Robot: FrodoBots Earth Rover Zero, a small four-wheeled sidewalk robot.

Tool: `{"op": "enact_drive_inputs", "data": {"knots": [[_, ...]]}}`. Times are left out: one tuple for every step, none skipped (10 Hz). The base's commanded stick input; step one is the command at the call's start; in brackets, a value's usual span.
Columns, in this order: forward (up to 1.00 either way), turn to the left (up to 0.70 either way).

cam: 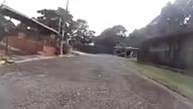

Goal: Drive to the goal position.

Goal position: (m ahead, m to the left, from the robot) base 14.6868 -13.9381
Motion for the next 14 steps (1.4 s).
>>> {"op": "enact_drive_inputs", "data": {"knots": [[0.70, 0.00], [0.70, 0.00], [0.70, 0.00], [0.70, 0.00], [0.70, 0.00], [0.70, 0.00], [0.70, 0.00], [0.70, 0.00], [0.70, 0.00], [0.70, 0.00], [0.70, 0.00], [0.70, 0.00], [0.70, 0.00], [0.70, 0.00]]}}
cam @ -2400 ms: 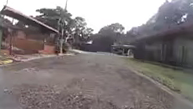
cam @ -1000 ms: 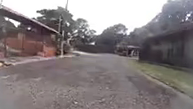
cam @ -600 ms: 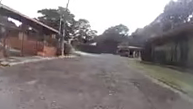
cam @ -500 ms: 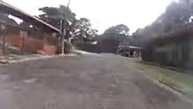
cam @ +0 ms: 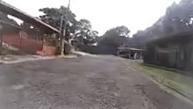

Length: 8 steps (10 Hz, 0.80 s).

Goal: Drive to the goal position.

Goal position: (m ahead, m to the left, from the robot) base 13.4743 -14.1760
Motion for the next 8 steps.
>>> {"op": "enact_drive_inputs", "data": {"knots": [[0.70, 0.00], [0.70, 0.00], [0.70, 0.00], [0.70, 0.00], [0.70, 0.00], [0.70, 0.00], [0.70, 0.00], [0.70, 0.00]]}}
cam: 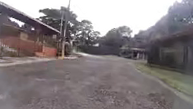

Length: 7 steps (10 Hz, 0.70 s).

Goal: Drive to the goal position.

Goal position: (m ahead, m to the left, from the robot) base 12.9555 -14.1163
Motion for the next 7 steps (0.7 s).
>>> {"op": "enact_drive_inputs", "data": {"knots": [[0.70, 0.00], [0.70, 0.00], [0.70, 0.00], [0.70, 0.00], [0.70, 0.00], [0.70, 0.00], [0.70, 0.00]]}}
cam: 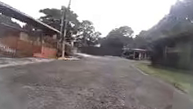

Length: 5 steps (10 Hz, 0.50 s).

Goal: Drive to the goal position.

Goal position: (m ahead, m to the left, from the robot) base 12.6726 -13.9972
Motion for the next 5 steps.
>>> {"op": "enact_drive_inputs", "data": {"knots": [[0.70, 0.00], [0.70, 0.00], [0.70, 0.00], [0.70, 0.00], [0.70, 0.00]]}}
